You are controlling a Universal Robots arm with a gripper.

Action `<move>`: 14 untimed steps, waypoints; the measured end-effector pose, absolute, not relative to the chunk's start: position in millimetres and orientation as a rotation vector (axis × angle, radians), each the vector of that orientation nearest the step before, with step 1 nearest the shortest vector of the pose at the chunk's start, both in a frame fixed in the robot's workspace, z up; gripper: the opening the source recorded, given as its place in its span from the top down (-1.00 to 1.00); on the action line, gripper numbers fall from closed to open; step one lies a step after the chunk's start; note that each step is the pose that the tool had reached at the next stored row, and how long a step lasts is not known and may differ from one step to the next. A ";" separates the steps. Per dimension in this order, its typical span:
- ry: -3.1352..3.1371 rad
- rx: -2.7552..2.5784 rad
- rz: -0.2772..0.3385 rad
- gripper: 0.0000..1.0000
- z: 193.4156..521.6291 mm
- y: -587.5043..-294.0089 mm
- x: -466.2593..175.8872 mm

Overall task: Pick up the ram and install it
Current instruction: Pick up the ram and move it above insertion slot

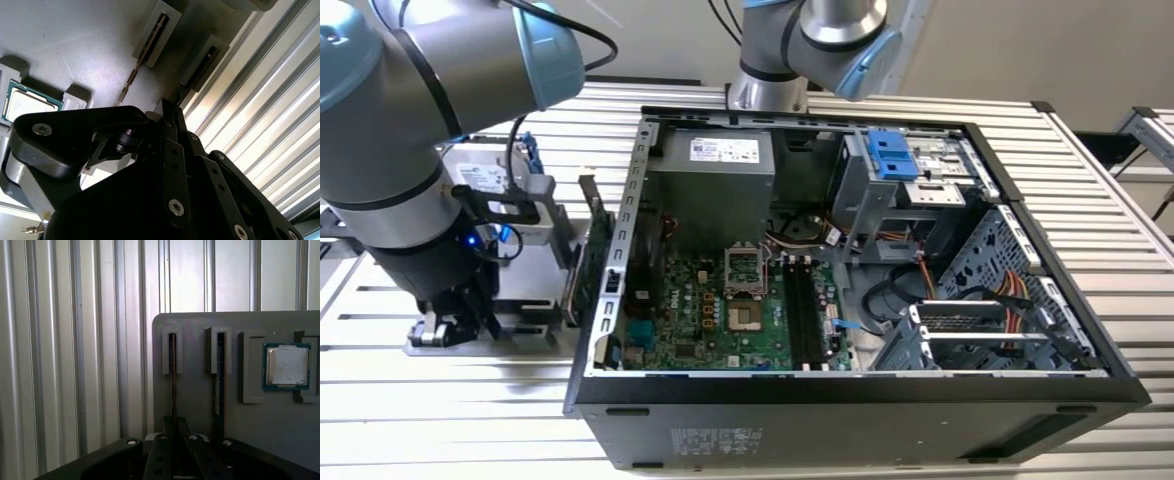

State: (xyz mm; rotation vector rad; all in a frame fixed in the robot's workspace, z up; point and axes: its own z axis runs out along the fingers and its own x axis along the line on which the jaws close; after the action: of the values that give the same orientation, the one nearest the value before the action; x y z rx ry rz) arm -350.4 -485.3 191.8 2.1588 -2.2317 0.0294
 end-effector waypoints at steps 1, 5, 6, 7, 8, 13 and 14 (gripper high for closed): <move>-2.232 2.159 0.029 1.00 192.1 -485.2 -350.4; -2.232 2.159 0.029 1.00 197.2 -485.2 -350.4; -2.232 2.159 0.029 1.00 199.0 -485.2 -350.5; -2.232 2.159 0.029 1.00 200.8 -485.3 -350.4; -2.232 2.159 0.029 1.00 202.4 -485.2 -350.4; -2.232 2.159 0.029 1.00 209.6 -485.3 -350.5; -2.232 2.159 0.029 1.00 211.0 -485.3 -350.5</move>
State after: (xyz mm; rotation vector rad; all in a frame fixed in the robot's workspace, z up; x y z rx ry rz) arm -350.5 -485.3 211.0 2.1588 -2.2316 0.0293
